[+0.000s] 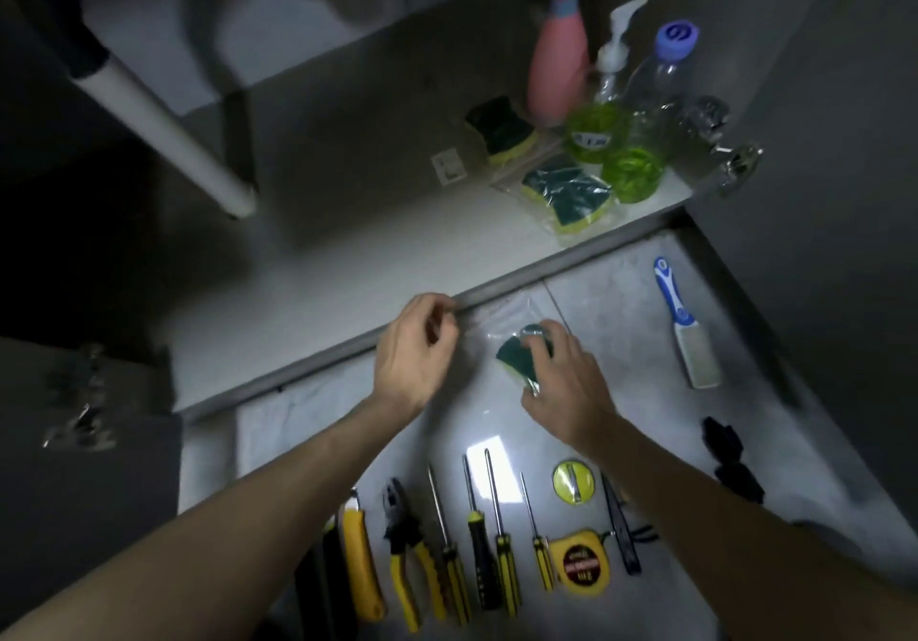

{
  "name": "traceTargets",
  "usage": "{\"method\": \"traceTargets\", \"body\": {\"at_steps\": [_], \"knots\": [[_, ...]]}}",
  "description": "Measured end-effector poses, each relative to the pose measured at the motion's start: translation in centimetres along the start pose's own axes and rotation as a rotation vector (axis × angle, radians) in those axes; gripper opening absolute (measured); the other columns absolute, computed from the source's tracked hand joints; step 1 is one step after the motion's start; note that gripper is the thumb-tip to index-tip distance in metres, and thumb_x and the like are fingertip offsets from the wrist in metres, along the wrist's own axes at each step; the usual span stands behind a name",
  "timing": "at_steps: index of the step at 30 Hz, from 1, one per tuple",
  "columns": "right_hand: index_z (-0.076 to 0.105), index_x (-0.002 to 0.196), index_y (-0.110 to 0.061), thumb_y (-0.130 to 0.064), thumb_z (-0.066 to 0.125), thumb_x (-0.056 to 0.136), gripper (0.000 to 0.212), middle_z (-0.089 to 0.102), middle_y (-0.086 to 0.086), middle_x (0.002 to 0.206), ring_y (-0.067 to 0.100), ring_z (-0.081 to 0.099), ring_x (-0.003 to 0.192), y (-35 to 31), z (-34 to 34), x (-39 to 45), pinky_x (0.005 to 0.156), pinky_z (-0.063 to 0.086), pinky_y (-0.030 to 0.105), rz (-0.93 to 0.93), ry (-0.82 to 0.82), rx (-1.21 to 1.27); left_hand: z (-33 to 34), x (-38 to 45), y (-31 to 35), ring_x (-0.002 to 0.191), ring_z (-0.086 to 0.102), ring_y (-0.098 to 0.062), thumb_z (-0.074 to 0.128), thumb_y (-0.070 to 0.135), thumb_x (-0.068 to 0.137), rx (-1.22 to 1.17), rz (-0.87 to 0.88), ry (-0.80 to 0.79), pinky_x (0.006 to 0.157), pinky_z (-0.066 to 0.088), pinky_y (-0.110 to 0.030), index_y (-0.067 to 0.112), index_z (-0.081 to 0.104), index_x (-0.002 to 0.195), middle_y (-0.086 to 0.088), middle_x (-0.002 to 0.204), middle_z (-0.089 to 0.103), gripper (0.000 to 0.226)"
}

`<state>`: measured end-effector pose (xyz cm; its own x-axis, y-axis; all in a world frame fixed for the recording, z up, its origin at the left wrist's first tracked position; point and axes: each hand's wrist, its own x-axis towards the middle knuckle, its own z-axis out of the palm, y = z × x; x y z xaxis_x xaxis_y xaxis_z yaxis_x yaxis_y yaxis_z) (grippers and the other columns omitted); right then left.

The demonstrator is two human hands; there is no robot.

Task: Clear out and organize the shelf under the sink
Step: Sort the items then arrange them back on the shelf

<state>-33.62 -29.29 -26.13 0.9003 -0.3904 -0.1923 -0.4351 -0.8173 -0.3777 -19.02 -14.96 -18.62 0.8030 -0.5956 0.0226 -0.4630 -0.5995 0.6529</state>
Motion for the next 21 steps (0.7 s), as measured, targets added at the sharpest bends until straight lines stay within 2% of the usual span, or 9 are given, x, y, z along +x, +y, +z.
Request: {"method": "traceTargets", "body": {"at_steps": [3,7,10,13,15,18,21], "knots": [[0.056,0.124,-0.012,-0.028,0.066,0.07,0.057,0.05,0.006,0.135,0.027,0.052,0.115,-1.0,-0.9,0.1,0.092,0.048,0.039,-0.113,0.103,0.118,-1.3,-5.3,-3.1,0.073,0.06,-0.015,0.053,0.029,0.097,0.01,-0.259,0.1,0.067,0.052,-0.034,0.027,0.06,0.092,0.007,0.081,0.063,0.008],[0.056,0.118,-0.014,-0.025,0.062,0.07,0.049,0.053,0.002,0.126,0.024,0.053,0.105,-3.6,-1.3,-0.1,0.083,0.05,0.039,-0.233,0.187,0.234,-3.6,-13.1,-7.8,0.085,0.063,-0.029,0.056,0.023,0.095,0.069,-0.579,0.232,0.079,0.053,-0.042,0.019,0.056,0.094,-0.001,0.086,0.063,0.004],[0.052,0.12,-0.018,-0.028,0.059,0.073,0.048,0.05,0.0,0.126,0.02,0.052,0.106,-5.1,-1.2,0.1,0.083,0.05,0.038,-0.234,0.177,0.24,-4.7,-18.0,-11.1,0.091,0.067,-0.013,0.062,0.009,0.09,0.113,-0.724,0.315,0.085,0.054,-0.029,0.006,0.061,0.104,0.001,0.089,0.064,0.014],[0.048,0.123,-0.023,-0.035,0.053,0.076,0.049,0.048,-0.002,0.125,0.018,0.05,0.107,-6.1,-1.3,0.4,0.085,0.05,0.038,-0.213,0.13,0.206,-4.4,-21.8,-13.4,0.109,0.06,-0.04,0.07,0.017,0.088,0.179,-1.072,0.245,0.09,0.052,-0.048,-0.001,0.061,0.113,-0.022,0.113,0.062,0.032],[0.049,0.125,-0.023,-0.036,0.053,0.077,0.05,0.048,-0.001,0.125,0.018,0.049,0.109,-6.7,-1.3,0.6,0.086,0.051,0.039,-0.214,0.11,0.197,-4.0,-23.4,-14.7,0.11,0.06,-0.042,0.07,0.021,0.089,0.105,-1.224,0.127,0.093,0.051,-0.049,-0.002,0.061,0.114,-0.024,0.117,0.063,0.035],[0.051,0.125,-0.021,-0.031,0.06,0.079,0.047,0.048,-0.002,0.128,0.017,0.049,0.111,-7.5,-1.7,0.6,0.086,0.049,0.038,-0.22,0.13,0.239,-3.7,-24.0,-15.7,0.103,0.064,-0.04,0.065,0.025,0.094,-0.044,-1.283,0.049,0.085,0.054,-0.042,-0.002,0.062,0.114,-0.023,0.111,0.067,0.034],[0.054,0.12,-0.021,-0.031,0.056,0.079,0.043,0.051,-0.004,0.125,0.015,0.051,0.106,-8.0,-3.5,0.6,0.078,0.046,0.032,-0.325,0.194,0.301,-3.9,-23.8,-15.3,0.099,0.064,-0.042,0.06,0.026,0.096,-0.04,-1.163,0.152,0.075,0.045,-0.038,0.005,0.053,0.101,-0.018,0.1,0.065,0.023]]}}
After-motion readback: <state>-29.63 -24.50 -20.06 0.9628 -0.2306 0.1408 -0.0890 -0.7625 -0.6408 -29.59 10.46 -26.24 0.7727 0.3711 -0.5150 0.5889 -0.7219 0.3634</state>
